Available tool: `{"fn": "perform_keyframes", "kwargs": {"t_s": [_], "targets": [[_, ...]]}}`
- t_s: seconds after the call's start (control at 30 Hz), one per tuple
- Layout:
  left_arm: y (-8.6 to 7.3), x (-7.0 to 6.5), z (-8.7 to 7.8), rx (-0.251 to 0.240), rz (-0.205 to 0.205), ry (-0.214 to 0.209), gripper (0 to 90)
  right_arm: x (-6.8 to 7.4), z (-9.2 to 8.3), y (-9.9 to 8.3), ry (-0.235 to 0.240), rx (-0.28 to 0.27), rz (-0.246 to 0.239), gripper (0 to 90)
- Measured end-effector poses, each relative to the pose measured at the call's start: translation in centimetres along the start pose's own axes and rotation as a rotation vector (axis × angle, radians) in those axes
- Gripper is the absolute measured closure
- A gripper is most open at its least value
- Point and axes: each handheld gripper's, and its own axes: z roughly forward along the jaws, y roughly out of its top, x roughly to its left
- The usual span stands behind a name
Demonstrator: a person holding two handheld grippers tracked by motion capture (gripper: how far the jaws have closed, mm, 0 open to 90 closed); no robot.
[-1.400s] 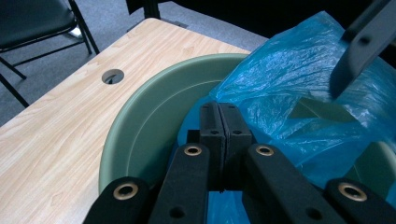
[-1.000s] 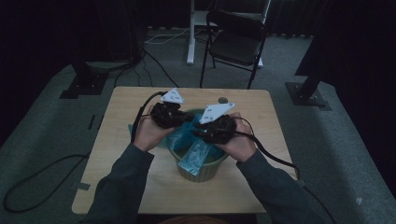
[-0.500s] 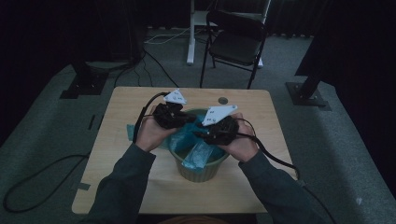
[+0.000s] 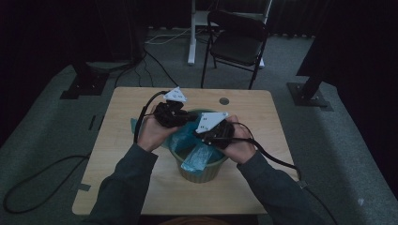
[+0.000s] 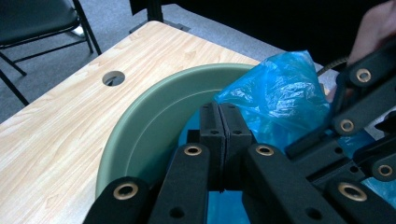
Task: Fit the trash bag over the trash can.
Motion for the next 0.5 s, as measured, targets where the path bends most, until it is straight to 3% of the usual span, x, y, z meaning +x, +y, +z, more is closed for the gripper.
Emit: {"fn": "perform_keyframes", "kwargs": {"t_s": [0.3, 0.5], "targets": [[-0.2, 0.6, -0.5, -0.015, -0.035, 0.032, 89.3, 0.0, -0.7, -1.0, 0.030, 0.005, 0.028, 88.4], [-0.5, 1.4, -0.7, -0.010, -0.056, 0.078, 89.3, 0.1, -1.4, -1.6, 0.037, 0.014, 0.026, 88.8]]}}
